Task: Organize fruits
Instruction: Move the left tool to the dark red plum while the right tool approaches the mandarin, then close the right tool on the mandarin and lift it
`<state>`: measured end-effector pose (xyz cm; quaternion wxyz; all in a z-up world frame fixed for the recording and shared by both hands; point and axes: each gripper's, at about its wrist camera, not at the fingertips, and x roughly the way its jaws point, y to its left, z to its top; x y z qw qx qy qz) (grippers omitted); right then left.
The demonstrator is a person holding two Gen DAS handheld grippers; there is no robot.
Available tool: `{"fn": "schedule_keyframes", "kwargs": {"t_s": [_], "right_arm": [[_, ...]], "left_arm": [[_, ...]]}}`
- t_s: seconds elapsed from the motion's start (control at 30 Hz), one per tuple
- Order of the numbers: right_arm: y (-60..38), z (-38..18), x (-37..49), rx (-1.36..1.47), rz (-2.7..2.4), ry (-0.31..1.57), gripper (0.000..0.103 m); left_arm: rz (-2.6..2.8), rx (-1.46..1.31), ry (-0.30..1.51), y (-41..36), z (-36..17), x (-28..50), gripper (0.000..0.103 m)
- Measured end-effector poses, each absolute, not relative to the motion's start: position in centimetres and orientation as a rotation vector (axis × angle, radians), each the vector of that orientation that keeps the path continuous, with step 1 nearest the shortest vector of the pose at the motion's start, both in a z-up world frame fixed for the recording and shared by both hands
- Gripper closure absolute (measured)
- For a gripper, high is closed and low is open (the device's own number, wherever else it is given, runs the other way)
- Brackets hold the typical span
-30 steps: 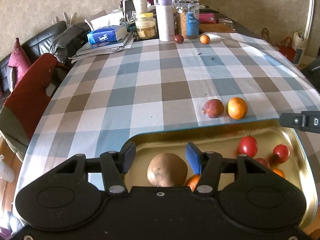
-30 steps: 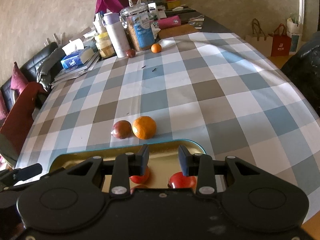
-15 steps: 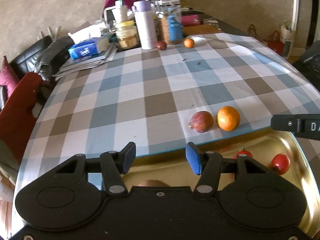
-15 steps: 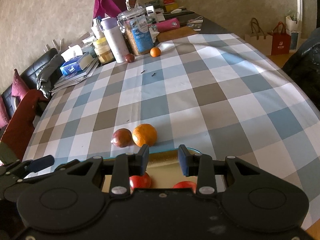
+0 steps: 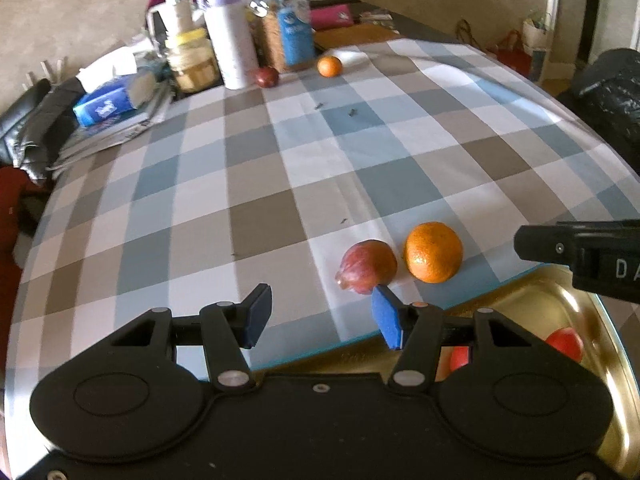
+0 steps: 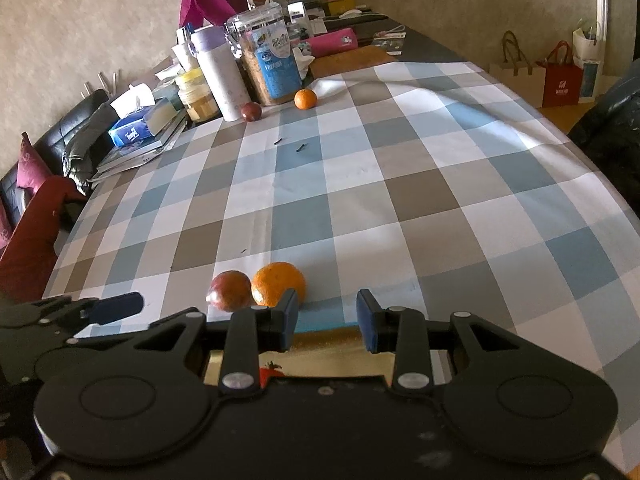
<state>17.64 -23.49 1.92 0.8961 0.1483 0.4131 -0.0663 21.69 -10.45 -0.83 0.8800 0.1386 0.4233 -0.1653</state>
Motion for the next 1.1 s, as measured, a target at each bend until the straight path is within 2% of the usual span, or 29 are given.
{"fn": "schedule_keyframes", "kwargs": {"t_s": [0.63,1.1], "right_arm": [[-24.2,0.1,22.0,0.321,-0.136,0.928,0.067],[-24.5,0.1,22.8,0.334,-0.150,0.928,0.067]], "left_arm": [[-0.469,0.335,0.935,-12.6,-2.6,24.9,0.040],[-0.368,0.292,0.984,-10.8,-3.5,27.0,0.040]]}}
